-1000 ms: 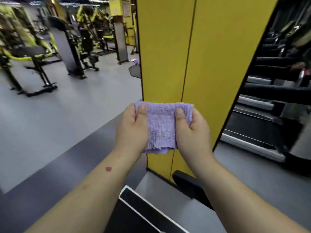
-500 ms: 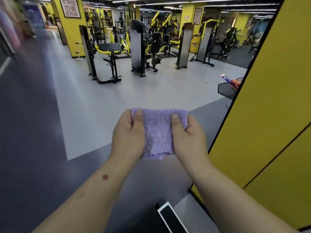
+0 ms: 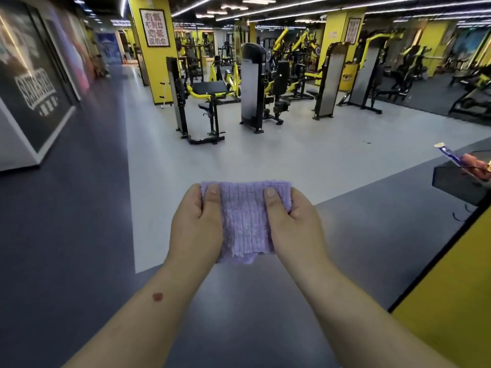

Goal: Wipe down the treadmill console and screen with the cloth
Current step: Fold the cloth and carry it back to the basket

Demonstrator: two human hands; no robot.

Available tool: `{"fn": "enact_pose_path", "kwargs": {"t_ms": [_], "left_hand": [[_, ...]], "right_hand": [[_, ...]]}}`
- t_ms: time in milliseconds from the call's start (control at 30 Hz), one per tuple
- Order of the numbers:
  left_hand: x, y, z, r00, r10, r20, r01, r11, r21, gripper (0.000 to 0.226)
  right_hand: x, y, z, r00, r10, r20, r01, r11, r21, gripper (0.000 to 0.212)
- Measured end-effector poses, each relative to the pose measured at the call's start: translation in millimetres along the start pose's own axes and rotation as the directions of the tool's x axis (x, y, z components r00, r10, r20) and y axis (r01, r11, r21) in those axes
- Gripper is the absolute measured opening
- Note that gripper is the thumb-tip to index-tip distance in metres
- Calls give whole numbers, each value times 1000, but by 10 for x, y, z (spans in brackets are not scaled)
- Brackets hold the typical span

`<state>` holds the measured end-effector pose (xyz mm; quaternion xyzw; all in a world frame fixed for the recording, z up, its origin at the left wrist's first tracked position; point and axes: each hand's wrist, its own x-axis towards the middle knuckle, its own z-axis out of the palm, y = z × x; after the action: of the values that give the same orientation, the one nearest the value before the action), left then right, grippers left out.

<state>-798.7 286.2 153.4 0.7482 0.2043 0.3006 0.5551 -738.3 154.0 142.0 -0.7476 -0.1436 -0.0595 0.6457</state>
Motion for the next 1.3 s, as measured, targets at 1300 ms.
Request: {"fn": "enact_pose_path", "kwargs": {"t_ms": [1300], "left_hand": [[6165, -2512, 4735, 852, 278, 444, -203, 957, -209, 29]], "right_hand": [[6239, 3658, 767, 901, 62, -429, -91, 995, -47, 25]]}}
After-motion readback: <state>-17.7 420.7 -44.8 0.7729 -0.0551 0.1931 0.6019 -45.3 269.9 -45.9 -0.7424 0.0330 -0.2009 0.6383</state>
